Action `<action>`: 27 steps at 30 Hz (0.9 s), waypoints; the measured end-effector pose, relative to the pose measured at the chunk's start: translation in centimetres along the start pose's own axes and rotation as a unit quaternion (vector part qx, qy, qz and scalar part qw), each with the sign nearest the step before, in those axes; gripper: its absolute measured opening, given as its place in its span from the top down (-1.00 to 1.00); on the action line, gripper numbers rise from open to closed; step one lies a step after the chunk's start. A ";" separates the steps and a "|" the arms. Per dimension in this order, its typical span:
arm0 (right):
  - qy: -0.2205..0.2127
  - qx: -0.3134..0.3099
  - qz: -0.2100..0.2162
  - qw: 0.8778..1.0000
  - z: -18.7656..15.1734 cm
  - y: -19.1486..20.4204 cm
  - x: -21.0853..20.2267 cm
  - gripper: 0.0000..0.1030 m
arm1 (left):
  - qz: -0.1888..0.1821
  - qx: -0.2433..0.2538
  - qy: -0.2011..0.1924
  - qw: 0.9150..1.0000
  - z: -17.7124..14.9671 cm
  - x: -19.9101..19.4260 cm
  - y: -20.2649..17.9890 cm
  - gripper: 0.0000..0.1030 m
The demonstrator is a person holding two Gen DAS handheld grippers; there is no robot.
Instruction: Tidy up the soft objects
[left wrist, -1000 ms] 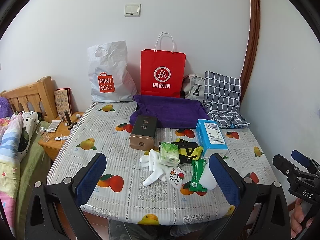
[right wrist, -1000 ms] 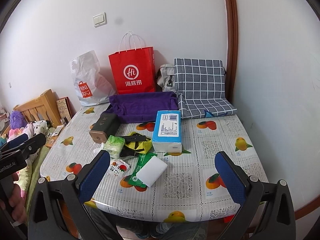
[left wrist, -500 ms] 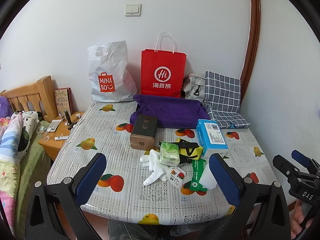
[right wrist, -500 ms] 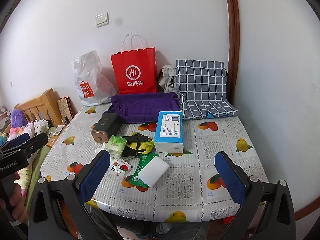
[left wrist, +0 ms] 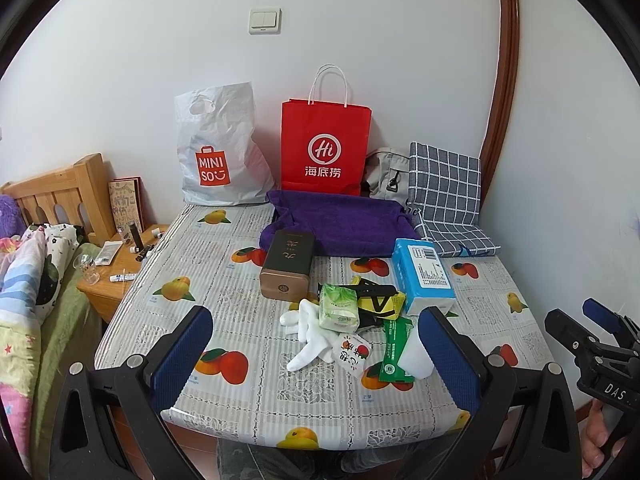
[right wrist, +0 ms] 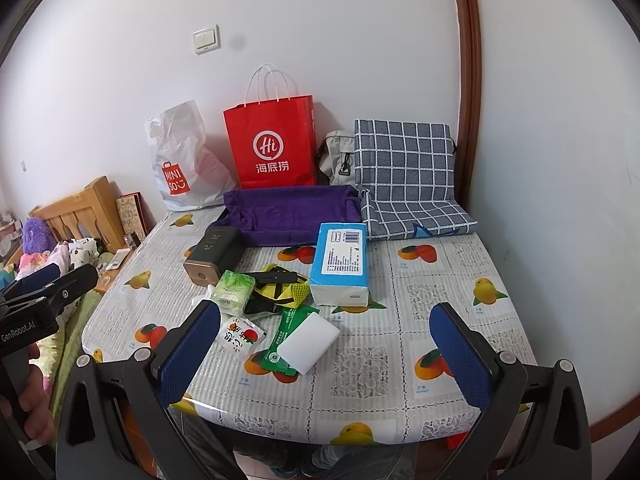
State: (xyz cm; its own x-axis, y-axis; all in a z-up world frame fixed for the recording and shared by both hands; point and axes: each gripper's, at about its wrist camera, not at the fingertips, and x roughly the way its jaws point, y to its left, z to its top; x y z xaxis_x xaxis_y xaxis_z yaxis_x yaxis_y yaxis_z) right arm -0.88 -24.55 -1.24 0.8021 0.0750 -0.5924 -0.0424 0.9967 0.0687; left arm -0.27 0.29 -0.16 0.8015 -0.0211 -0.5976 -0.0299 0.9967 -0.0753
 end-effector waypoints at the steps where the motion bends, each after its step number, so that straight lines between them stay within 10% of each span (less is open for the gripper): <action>1: -0.001 0.000 0.000 1.000 0.0 0.0 0.0 -1.00 | 0.000 0.000 0.000 1.000 0.0 0.0 0.0 -1.00; 27: 0.004 -0.005 0.012 1.000 -0.4 -0.1 1.1 -1.00 | 0.007 -0.003 0.013 1.000 -0.2 1.0 0.1 -1.00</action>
State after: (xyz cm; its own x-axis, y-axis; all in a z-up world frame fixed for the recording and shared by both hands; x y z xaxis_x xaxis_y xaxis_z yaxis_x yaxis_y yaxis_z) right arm -0.23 -24.55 -2.16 0.7961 0.0997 -0.5969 -0.0675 0.9948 0.0762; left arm 0.46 0.36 -0.91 0.7848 -0.0096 -0.6196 -0.0439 0.9965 -0.0710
